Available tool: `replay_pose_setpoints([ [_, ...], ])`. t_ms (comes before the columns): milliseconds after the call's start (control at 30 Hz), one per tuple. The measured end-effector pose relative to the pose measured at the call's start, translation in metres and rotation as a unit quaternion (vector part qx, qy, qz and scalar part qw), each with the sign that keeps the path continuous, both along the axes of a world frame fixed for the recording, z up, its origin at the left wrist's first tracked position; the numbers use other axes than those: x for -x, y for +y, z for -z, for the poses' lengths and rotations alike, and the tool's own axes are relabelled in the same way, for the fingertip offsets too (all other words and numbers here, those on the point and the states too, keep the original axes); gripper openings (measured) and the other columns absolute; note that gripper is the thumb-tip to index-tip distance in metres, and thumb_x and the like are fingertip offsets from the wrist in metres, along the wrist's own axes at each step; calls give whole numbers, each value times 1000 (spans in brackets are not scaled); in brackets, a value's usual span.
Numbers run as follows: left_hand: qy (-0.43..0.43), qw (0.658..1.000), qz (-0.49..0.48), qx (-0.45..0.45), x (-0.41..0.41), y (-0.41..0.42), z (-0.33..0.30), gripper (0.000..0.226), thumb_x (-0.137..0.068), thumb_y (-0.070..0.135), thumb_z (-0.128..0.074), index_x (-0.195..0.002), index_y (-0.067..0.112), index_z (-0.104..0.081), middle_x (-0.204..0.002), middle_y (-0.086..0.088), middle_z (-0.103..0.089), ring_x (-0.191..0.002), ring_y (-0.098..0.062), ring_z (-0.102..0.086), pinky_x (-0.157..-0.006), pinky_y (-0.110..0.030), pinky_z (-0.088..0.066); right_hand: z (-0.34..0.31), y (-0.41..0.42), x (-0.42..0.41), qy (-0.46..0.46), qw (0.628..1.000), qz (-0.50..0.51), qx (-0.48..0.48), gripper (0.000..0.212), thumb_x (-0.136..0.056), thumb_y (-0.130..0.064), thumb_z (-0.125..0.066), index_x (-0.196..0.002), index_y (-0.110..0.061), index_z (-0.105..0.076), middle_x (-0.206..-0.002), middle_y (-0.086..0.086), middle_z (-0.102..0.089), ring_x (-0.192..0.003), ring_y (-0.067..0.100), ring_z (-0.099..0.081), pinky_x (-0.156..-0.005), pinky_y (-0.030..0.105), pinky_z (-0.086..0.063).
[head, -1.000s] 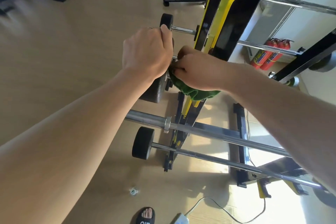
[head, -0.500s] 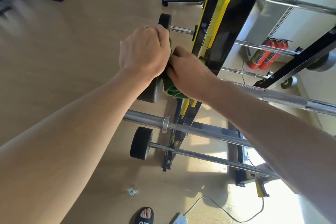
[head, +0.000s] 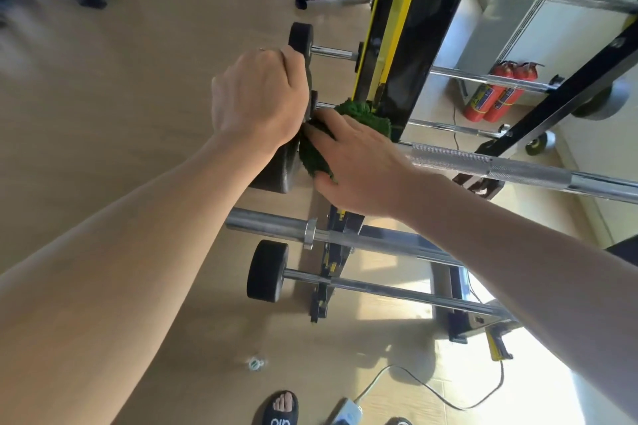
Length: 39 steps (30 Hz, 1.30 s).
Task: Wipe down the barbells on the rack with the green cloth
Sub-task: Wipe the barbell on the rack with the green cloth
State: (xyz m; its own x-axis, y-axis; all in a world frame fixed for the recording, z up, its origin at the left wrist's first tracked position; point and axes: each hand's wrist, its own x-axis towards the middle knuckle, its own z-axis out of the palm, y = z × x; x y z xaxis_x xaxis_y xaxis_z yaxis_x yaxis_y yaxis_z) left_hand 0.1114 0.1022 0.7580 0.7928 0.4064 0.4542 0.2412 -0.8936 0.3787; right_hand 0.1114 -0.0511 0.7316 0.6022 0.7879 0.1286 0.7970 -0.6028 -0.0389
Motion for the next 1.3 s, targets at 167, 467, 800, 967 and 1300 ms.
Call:
replay_pose_setpoints([
  [167,15,1000,16,8,1,1,-1,59,-105,35,-16,-96,14,-71,-83,-3,-59,-70,-22,-50,-66,-32,-33,-5,-7,-3,-5,998,43,-43,44,-95,-25,-54,-138,-14,-51,-125,5,-48,-103,22,-58,-86,33,-52],
  [467,14,1000,17,3,-2,2,2,60,-104,36,-17,-103,19,-74,-95,-10,-70,-72,-25,-50,-68,-34,-35,-7,8,-7,43,994,35,-91,36,-96,-21,-54,-131,-13,-59,-122,4,-51,-97,19,-58,-84,26,-52],
  [800,4,1000,23,12,-2,2,3,62,-103,37,-15,-99,17,-75,-87,-9,-68,-69,-26,-55,-68,-35,-43,-7,-8,-14,73,991,72,-89,32,-99,-30,-51,-124,-15,-64,-115,1,-51,-94,16,-57,-87,32,-54],
  [967,9,1000,24,12,-2,3,4,61,-102,34,-16,-99,15,-74,-89,-12,-68,-71,-28,-49,-70,-34,-36,4,-25,-15,54,980,83,-170,31,-99,-31,-51,-120,-13,-65,-109,1,-53,-89,13,-55,-81,21,-50],
  [1300,23,1000,7,-19,-1,-6,1,61,-103,32,-18,-92,5,-72,-85,-20,-65,-69,-33,-46,-68,-39,-38,5,-113,-29,-89,959,208,-170,41,-99,-31,-35,-94,-4,-66,-85,10,-61,-77,26,-57,-71,43,-54],
])
